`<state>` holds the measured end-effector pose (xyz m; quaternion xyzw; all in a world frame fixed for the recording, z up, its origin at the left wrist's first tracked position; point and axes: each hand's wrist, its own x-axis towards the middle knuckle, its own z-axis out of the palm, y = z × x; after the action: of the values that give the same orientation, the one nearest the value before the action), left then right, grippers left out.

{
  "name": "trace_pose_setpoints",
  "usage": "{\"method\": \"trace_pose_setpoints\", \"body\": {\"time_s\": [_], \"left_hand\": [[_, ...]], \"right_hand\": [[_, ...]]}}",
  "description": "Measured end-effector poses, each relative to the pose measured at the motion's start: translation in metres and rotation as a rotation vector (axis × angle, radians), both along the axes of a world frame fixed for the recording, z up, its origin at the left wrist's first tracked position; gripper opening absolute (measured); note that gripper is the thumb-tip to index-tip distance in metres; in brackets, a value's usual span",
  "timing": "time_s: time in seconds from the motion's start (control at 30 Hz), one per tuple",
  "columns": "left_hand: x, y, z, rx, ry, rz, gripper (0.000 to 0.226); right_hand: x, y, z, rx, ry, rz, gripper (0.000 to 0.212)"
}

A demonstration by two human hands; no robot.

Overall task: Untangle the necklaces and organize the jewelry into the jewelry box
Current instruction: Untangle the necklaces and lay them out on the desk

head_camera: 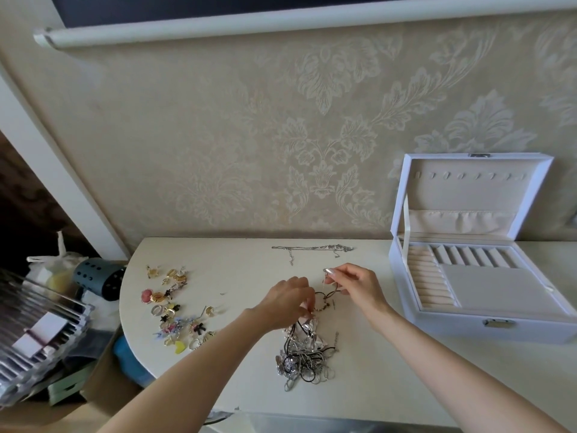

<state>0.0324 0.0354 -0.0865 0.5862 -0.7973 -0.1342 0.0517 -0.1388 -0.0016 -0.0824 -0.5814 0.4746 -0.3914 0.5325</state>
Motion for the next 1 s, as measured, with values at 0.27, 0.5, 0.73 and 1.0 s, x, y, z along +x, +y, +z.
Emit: {"method": "trace_pose_setpoints", "body": {"time_s": [0.27, 0.5, 0.73, 1.0], "left_hand": [[0.009, 0.006, 0.011, 0.127, 0.923, 0.359, 0.011], [0.01, 0.006, 0.028, 0.08, 1.263, 0.429, 0.012], [0.005, 0.004, 0.042, 0.026, 1.425, 0.474, 0.015], [0.023, 0.003, 0.03, -0.089, 1.334, 0.647, 0.014]], "right_hand": [[-0.002, 0.003, 0.0, 0.049, 0.094, -0.002, 0.017], [0.007, 0.007, -0.013, -0.311, 0.526, 0.054, 0.024], [0.024, 0.017, 0.02, 0.18, 0.052, 0.491, 0.019], [0.016, 0.018, 0.02, 0.273, -0.097, 0.533, 0.009]]}}
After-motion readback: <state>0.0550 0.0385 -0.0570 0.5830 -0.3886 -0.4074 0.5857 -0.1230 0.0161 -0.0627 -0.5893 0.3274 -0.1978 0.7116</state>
